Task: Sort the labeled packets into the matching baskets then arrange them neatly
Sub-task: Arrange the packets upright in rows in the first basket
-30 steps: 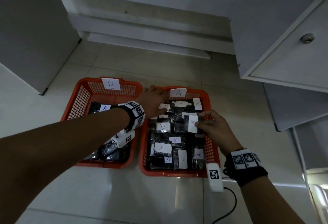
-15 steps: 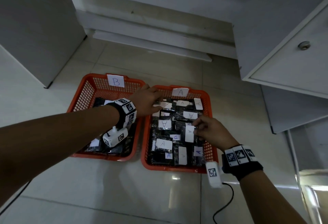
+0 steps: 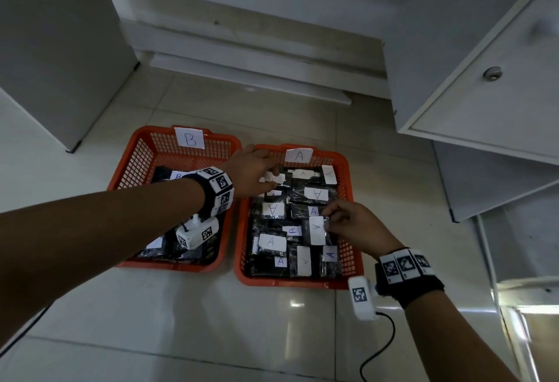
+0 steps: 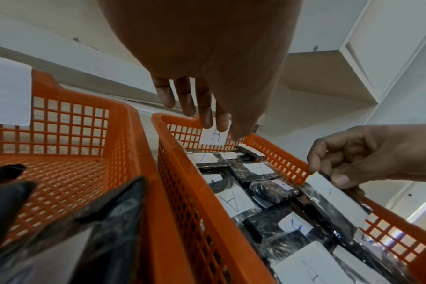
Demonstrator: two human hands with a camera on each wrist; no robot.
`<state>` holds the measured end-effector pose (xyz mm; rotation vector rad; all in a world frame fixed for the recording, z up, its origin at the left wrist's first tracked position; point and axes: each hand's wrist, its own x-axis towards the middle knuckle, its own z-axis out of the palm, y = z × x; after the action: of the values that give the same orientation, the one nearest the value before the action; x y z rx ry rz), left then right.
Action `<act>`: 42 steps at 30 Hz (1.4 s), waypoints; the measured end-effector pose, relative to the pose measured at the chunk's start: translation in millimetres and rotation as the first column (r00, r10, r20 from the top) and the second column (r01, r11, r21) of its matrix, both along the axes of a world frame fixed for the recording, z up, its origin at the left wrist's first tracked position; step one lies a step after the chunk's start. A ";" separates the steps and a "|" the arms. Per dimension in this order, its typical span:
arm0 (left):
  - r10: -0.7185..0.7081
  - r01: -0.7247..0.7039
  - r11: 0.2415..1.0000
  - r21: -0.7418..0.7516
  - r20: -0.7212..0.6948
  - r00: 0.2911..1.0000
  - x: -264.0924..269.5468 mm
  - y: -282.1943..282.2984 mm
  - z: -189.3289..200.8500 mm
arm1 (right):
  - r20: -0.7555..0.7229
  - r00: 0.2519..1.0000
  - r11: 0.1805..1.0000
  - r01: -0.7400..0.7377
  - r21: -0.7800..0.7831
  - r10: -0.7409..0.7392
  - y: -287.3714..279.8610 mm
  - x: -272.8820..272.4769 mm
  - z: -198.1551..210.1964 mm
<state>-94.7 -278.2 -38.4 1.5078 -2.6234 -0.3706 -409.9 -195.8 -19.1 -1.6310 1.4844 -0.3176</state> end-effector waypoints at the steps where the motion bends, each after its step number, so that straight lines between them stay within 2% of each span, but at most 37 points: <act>1: 0.002 -0.002 1.000 -0.006 -0.003 1.000 0.5 0.2 -0.4 | 0.004 1.000 1.000 0.001 -0.007 -0.001 -0.2 0.0 -1.6; 13: 0.016 -0.015 0.999 -0.030 0.012 1.000 6.3 4.2 -1.4 | -0.172 0.984 0.998 -0.057 -0.034 0.050 0.2 10.5 -14.9; 20: 0.036 -0.036 0.999 -0.020 0.000 0.999 1.5 5.4 5.6 | -0.243 0.968 0.977 -0.106 -0.187 0.058 -2.8 4.6 -14.7; 22: 0.034 -0.034 0.999 -0.018 -0.001 0.999 0.6 6.0 7.2 | -0.222 0.960 0.967 -0.206 -0.151 0.169 -4.0 3.3 -14.3; 25: 0.029 -0.029 1.000 -0.001 -0.001 1.000 0.0 6.6 6.9 | -0.338 0.867 0.910 -0.410 -0.062 0.367 -0.5 6.3 -19.6; 28: 0.019 -0.019 1.000 -0.005 -0.009 1.000 0.6 7.4 8.3 | -0.428 0.817 0.889 -0.453 -0.061 0.387 2.8 9.7 -25.2; 35: 0.023 -0.023 1.000 -0.004 0.015 1.000 5.7 10.5 12.8 | -0.473 0.799 0.887 -0.456 -0.076 0.370 3.7 15.9 -18.1; 42: 0.046 -0.038 0.995 -0.090 0.086 0.995 22.0 17.2 59.3 | -0.388 0.834 0.857 -0.485 -0.177 0.392 -41.5 61.8 26.7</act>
<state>-72.7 -261.0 20.9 1.5833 -2.6305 -0.1859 -348.1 -237.3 7.6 -2.2866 1.2841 0.0343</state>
